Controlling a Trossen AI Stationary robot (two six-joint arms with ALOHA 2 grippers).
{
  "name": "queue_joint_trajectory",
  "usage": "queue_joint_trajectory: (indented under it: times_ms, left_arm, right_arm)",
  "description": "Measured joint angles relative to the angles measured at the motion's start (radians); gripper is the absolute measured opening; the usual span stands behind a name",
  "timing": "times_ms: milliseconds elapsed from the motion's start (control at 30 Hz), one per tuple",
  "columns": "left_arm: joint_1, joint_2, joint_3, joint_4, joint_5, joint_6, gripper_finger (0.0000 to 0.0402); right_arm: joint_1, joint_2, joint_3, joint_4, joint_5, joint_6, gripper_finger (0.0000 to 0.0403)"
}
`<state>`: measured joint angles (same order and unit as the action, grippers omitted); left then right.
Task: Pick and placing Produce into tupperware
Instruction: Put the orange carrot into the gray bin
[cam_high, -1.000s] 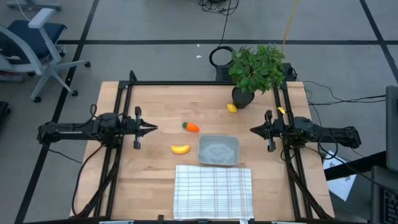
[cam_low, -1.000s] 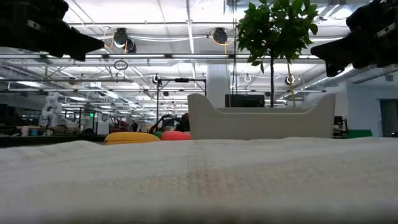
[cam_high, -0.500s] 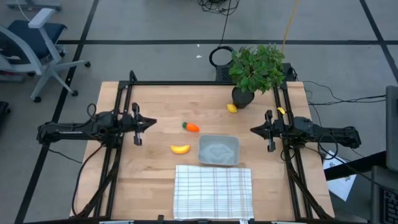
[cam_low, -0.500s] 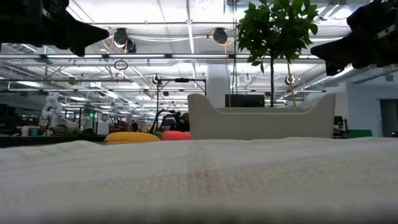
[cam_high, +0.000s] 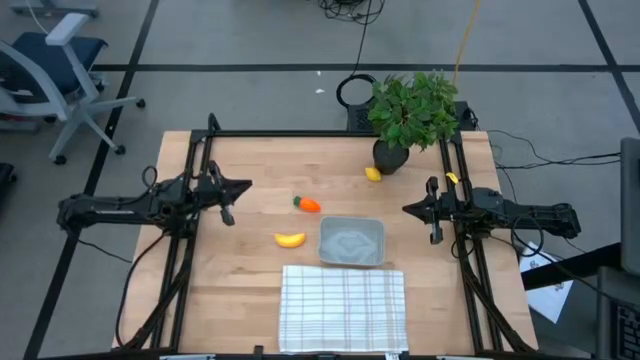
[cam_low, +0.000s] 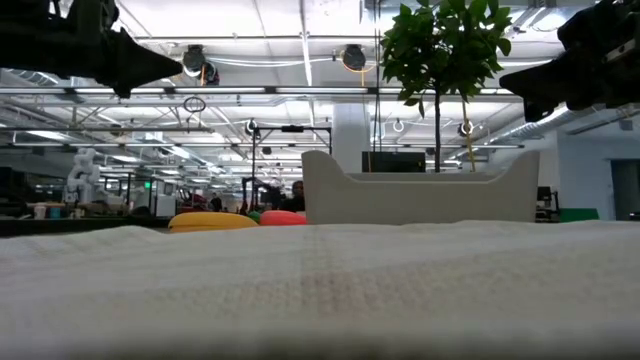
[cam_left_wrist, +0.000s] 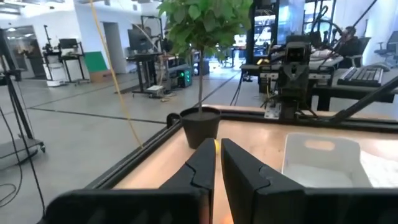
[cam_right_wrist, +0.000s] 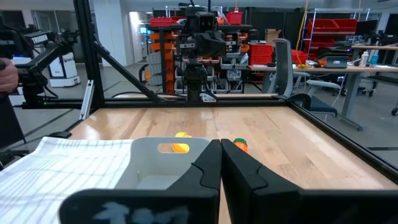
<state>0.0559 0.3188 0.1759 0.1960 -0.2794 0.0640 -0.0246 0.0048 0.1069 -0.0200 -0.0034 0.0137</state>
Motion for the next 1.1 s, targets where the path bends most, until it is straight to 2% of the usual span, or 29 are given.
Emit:
queue_joint_trajectory:
  times_ms: [167,400,600,933,1100]
  left_arm:
    - [0.036,0.099,0.066,0.003,0.025,-0.005,0.003]
    - [0.121,0.27,0.168,0.008,0.184,-0.006,0.003]
    - [0.19,0.421,0.214,0.129,0.352,0.009,0.003]
    - [0.252,0.633,0.311,0.181,0.43,0.009,0.003]
    - [0.281,0.717,0.382,0.15,0.52,0.039,0.003]
  right_arm:
    - [0.0,0.0,0.0,0.0,0.0,0.0,0.0]
    - [0.0,0.0,0.0,0.0,0.0,-0.002,0.0]
    - [0.0,0.0,0.0,0.001,0.0,-0.003,0.0]
    - [0.0,0.0,0.0,0.023,0.0,-0.003,0.0]
    - [0.0,0.0,0.0,0.023,0.0,-0.003,0.0]
